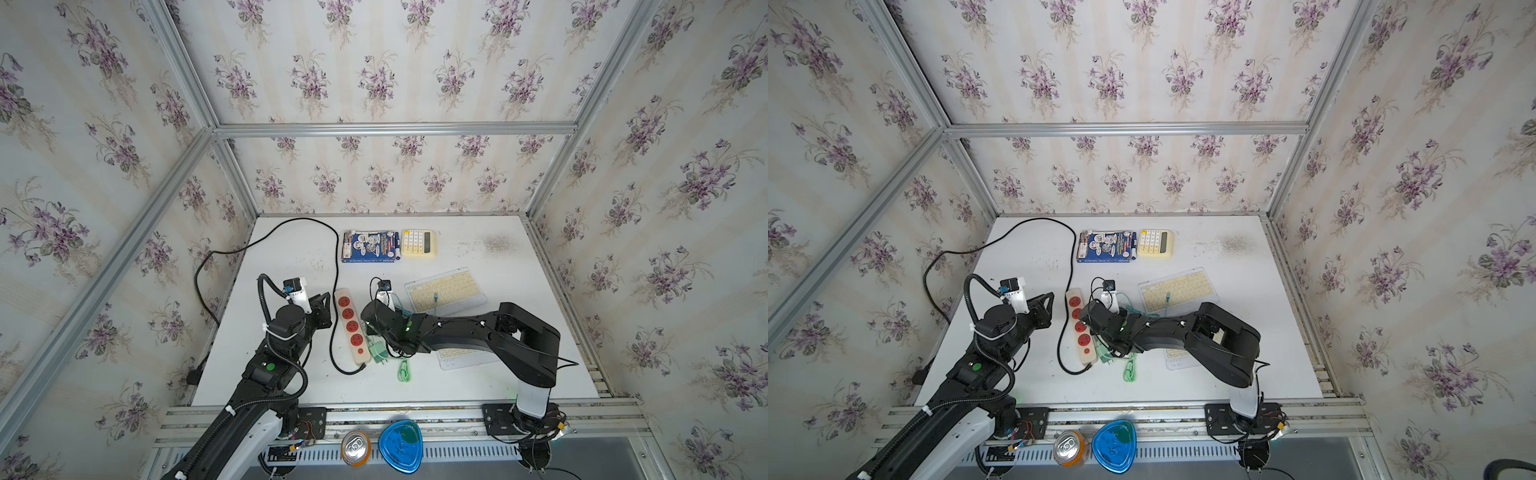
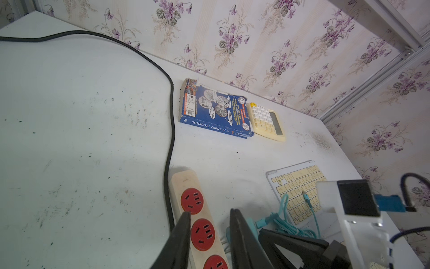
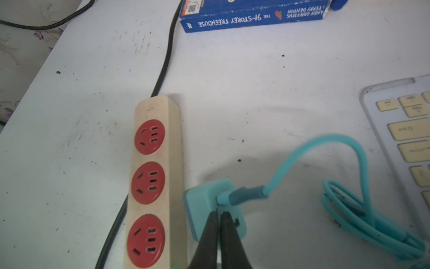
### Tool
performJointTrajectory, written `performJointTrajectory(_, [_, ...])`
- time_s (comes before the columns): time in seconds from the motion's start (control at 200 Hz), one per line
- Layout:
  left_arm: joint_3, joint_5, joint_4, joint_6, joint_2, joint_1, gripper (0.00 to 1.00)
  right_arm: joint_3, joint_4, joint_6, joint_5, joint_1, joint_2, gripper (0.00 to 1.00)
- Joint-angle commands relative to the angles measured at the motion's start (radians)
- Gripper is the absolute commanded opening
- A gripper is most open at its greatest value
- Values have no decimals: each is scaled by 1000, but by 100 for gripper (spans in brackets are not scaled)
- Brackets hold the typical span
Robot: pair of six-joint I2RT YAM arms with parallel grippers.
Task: Unplug the wireless keyboard
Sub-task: Place the plug at the center of the board.
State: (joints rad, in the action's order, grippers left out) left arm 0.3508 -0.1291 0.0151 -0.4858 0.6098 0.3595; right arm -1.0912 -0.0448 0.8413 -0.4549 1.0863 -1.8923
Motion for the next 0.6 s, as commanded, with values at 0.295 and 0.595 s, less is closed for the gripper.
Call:
performJointTrajectory(0.295, [-22, -122, -13, 39, -59, -1, 46, 11, 25, -13, 54, -12, 95, 11])
performJointTrajectory(0.595, [-49, -373, -61, 127, -195, -2, 98, 102, 199, -102, -53, -110, 527, 42])
